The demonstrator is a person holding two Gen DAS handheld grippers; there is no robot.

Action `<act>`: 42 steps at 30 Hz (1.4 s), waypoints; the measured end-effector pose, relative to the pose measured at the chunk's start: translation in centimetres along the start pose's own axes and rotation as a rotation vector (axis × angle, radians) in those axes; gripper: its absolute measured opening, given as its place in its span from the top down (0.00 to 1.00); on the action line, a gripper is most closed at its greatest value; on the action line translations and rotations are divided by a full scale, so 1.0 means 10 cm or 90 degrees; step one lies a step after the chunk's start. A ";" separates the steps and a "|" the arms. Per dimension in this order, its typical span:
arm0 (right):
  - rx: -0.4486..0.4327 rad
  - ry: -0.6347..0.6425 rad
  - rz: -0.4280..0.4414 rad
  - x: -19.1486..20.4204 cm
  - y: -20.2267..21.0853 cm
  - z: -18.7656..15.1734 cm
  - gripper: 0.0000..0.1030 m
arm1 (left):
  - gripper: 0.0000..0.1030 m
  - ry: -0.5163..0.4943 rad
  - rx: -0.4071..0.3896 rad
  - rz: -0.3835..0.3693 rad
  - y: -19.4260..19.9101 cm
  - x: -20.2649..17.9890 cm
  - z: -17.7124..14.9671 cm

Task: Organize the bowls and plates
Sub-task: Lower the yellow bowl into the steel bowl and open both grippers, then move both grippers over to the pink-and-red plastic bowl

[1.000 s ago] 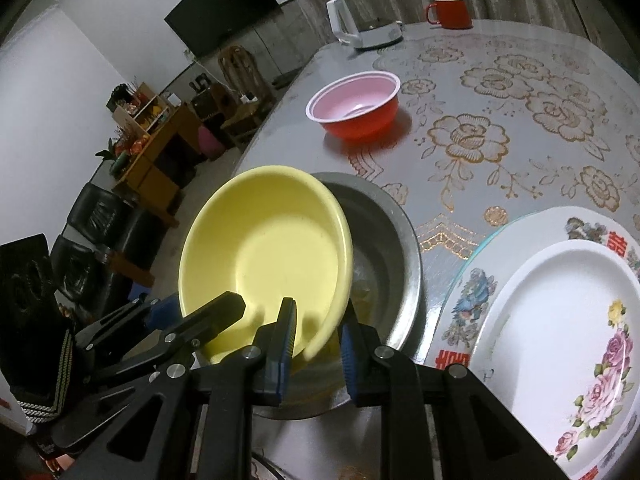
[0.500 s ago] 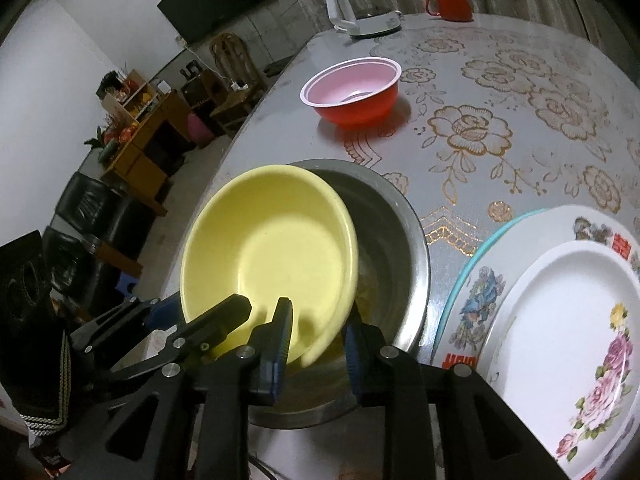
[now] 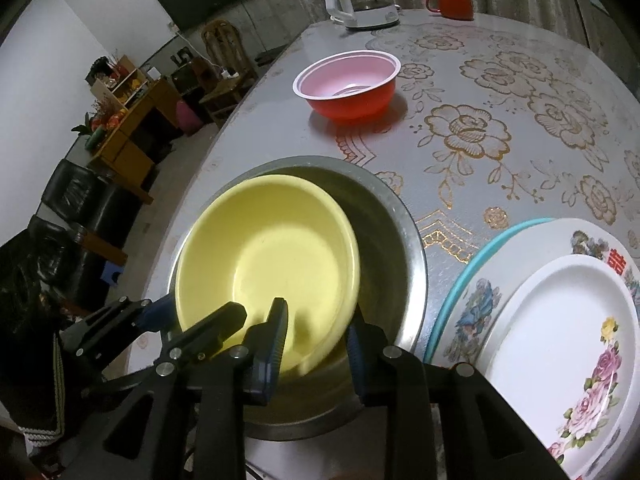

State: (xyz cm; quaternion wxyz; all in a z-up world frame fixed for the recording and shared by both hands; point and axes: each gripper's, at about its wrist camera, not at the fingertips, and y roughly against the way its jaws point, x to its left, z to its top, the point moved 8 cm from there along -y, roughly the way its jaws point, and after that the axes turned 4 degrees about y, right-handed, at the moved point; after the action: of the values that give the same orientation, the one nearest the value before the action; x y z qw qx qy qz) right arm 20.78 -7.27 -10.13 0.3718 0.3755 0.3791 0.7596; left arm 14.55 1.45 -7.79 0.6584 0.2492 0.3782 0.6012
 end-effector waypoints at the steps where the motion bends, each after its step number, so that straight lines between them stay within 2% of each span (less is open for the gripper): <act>1: 0.001 0.001 -0.004 0.00 0.00 0.00 0.72 | 0.55 -0.006 0.003 0.002 -0.02 -0.02 0.00; 5: 0.007 -0.014 -0.007 -0.02 -0.01 0.03 0.70 | 0.44 -0.021 0.008 0.001 -0.04 -0.08 0.01; 15: -0.001 -0.038 -0.023 -0.08 0.01 0.19 0.65 | 0.37 -0.021 0.001 -0.004 0.03 -0.06 0.01; 17: -0.012 -0.043 -0.024 -0.10 0.04 0.22 0.65 | 0.32 -0.024 -0.006 0.001 0.04 -0.05 0.02; 24: -0.022 -0.055 -0.007 -0.12 0.07 0.23 0.64 | 0.31 -0.049 -0.002 0.001 -0.05 -0.10 0.04; 27: -0.026 -0.064 0.006 -0.14 0.09 0.22 0.64 | 0.31 -0.030 0.004 -0.017 -0.01 -0.08 0.05; 32: -0.055 -0.066 0.038 -0.13 0.17 0.25 0.64 | 0.12 0.032 -0.009 -0.039 0.16 0.04 0.17; 34: -0.071 -0.062 0.062 -0.10 0.20 0.28 0.64 | 0.06 0.059 -0.006 -0.022 0.21 0.12 0.22; 39: -0.090 -0.034 0.058 -0.06 0.25 0.32 0.64 | 0.05 0.098 -0.015 -0.021 0.29 0.24 0.31; 42: -0.085 -0.040 0.060 -0.09 0.23 0.32 0.64 | 0.05 0.093 -0.020 -0.002 0.31 0.28 0.33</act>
State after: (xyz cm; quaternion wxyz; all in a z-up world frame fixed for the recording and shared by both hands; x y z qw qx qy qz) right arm 23.26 -8.07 -6.98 0.3716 0.3910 0.2975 0.7877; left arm 15.30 5.12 -3.98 0.6337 0.1938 0.4163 0.6226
